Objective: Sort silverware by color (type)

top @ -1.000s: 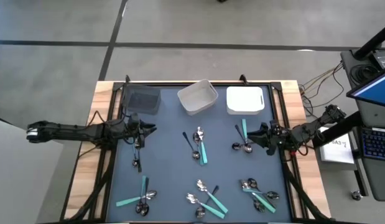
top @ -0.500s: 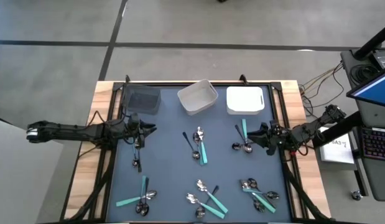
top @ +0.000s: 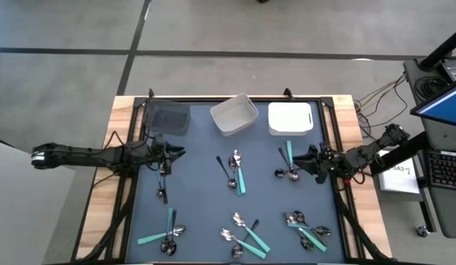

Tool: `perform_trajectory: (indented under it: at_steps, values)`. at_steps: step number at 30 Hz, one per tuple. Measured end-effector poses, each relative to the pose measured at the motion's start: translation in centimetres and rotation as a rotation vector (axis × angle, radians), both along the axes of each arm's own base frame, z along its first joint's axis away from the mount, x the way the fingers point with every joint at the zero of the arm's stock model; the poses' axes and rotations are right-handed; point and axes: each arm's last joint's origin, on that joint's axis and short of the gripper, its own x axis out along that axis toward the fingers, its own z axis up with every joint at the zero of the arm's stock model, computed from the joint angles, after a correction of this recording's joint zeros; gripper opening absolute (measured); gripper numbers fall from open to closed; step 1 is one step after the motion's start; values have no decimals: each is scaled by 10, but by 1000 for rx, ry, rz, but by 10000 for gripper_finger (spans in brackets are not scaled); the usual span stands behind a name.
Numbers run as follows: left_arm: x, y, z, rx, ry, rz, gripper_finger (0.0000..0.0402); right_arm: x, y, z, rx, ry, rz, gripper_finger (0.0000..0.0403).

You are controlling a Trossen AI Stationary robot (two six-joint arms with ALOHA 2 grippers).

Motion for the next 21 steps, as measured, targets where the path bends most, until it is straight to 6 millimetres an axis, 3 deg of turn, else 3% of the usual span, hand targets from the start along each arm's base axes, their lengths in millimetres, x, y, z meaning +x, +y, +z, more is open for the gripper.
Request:
perform_trajectory:
  at_steps: [16,21]
  values:
    - [0,0,0,0,-1,0,82,0,0,1,-11,-10,-10,118]
    - [0,0,0,0,0,0,82,0,0,2,67,-29,-8,118]
